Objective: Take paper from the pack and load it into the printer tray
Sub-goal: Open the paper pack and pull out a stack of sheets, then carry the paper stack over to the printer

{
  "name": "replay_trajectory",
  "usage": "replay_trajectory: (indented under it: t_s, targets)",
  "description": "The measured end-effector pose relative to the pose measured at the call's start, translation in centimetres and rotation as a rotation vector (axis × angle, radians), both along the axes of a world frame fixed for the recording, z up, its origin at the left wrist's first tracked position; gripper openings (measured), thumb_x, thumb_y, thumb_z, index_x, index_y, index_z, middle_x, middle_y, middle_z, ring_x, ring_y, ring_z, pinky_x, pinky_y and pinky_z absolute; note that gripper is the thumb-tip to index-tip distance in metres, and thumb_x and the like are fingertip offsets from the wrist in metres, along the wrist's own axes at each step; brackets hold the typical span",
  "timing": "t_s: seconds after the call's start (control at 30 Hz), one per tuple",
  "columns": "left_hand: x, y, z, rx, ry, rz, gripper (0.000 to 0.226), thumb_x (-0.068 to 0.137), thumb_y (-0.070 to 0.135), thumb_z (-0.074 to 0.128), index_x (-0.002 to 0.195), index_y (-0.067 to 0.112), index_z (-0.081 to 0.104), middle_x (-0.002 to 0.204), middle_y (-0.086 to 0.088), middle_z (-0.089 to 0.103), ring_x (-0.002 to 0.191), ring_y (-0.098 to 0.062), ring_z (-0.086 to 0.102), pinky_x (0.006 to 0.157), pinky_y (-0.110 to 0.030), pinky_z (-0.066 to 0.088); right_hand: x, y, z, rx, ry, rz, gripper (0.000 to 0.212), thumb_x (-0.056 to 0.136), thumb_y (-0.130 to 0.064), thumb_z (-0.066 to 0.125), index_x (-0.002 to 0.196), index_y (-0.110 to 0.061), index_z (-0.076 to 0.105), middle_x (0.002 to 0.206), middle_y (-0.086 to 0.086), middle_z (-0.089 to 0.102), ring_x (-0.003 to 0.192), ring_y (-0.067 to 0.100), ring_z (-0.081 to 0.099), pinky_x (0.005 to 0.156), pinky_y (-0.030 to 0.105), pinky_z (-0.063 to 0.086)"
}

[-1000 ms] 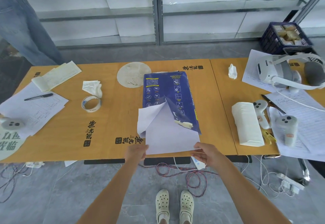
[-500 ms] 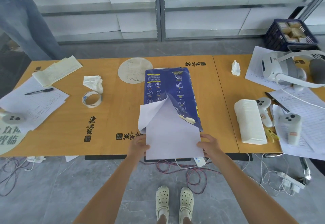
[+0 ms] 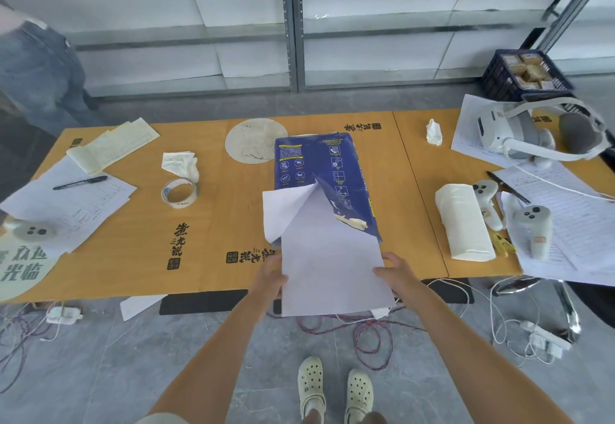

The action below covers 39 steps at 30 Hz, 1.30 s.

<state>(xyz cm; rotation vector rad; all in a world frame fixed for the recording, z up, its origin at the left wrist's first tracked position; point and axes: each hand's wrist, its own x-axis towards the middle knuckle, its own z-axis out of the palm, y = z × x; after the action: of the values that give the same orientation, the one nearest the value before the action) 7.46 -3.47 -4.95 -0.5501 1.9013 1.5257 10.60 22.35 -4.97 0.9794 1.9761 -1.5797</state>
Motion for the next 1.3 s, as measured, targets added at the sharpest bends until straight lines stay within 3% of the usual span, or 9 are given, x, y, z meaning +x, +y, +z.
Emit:
replay_trajectory:
  t_s: [0.13,0.23,0.53,0.7,0.83,0.97,1.13,1.23,1.3]
  targets:
    - [2.8,-0.6,0.5,0.004,0.016,-0.025,0.047,0.085,-0.008,0.043,0.126,0.015,0.044,0.118,-0.022,0.062,0.099,-0.032,0.058,0.075,-0.037,0.05,2.9,-0.1,0.2,-0.015,-0.005,-0.001,0.034,0.085,0.0,0.052,0.117,-0.013,0.052,0.098,0.019,0.059,0.078,0.028,0.057,0.052,0.022,0.042]
    - [5.3,-0.6,1.0,0.01,0.038,-0.021,0.046,0.085,-0.01,0.042,0.126,0.011,0.043,0.111,-0.021,0.061,0.097,-0.032,0.057,0.074,-0.037,0.05,5.1,-0.2,0.9,0.005,0.027,0.023,0.033,0.084,0.001,0.053,0.116,-0.008,0.054,0.109,0.021,0.06,0.086,0.03,0.058,0.06,0.026,0.044]
    - [17.2,-0.7,5.6,-0.042,0.162,0.041,0.042,0.086,-0.013,0.04,0.114,0.018,0.044,0.088,-0.008,0.065,0.085,-0.028,0.059,0.078,-0.044,0.05,14.0,-0.1,5.0,-0.06,0.136,0.059,0.03,0.081,0.008,0.052,0.111,0.002,0.054,0.102,0.018,0.057,0.085,0.03,0.056,0.063,0.028,0.045]
    - [21.2,-2.7,9.3,-0.023,0.291,0.137,0.039,0.087,-0.009,0.044,0.113,0.02,0.047,0.101,-0.016,0.068,0.095,-0.03,0.061,0.081,-0.041,0.049,16.4,-2.2,9.3,-0.144,0.256,0.092,0.043,0.082,0.007,0.053,0.122,-0.007,0.043,0.112,0.017,0.055,0.097,0.033,0.056,0.077,0.037,0.047]
    - [20.2,-2.9,11.1,0.046,0.34,0.121,0.043,0.086,-0.01,0.047,0.119,0.017,0.047,0.091,-0.011,0.069,0.089,-0.028,0.06,0.086,-0.045,0.051,15.6,-1.9,11.0,-0.231,0.376,0.05,0.055,0.083,0.008,0.056,0.125,-0.024,0.038,0.109,0.017,0.059,0.096,0.034,0.058,0.081,0.043,0.051]
    - [20.9,-4.7,14.2,0.131,0.381,0.207,0.042,0.082,-0.009,0.044,0.117,0.013,0.048,0.093,-0.01,0.064,0.083,-0.025,0.059,0.064,-0.028,0.053,15.5,-4.0,12.9,-0.292,0.539,0.126,0.069,0.071,0.006,0.063,0.131,-0.02,0.039,0.122,0.018,0.056,0.108,0.041,0.056,0.092,0.06,0.047]
    - [22.2,-10.2,14.8,0.223,0.446,0.369,0.045,0.083,-0.008,0.046,0.118,0.02,0.047,0.093,-0.006,0.066,0.075,-0.018,0.061,0.062,-0.025,0.051,14.9,-10.2,14.7,-0.355,0.572,0.215,0.065,0.08,0.019,0.05,0.129,-0.023,0.039,0.094,0.012,0.064,0.084,0.032,0.06,0.076,0.04,0.051]
    - [23.0,-14.7,13.7,0.263,0.434,0.505,0.049,0.085,0.004,0.056,0.128,0.022,0.041,0.108,-0.006,0.064,0.088,-0.02,0.062,0.065,-0.029,0.049,14.2,-15.0,14.9,-0.367,0.561,0.286,0.065,0.082,0.02,0.047,0.128,-0.025,0.04,0.099,0.013,0.064,0.089,0.032,0.059,0.082,0.042,0.049]
    - [23.4,-18.0,13.4,0.288,0.445,0.535,0.051,0.083,0.01,0.06,0.13,0.021,0.043,0.117,-0.009,0.062,0.091,-0.022,0.062,0.059,-0.026,0.051,13.7,-18.8,15.0,-0.361,0.548,0.369,0.064,0.082,0.018,0.049,0.121,-0.032,0.043,0.108,0.014,0.063,0.097,0.032,0.06,0.086,0.046,0.049]
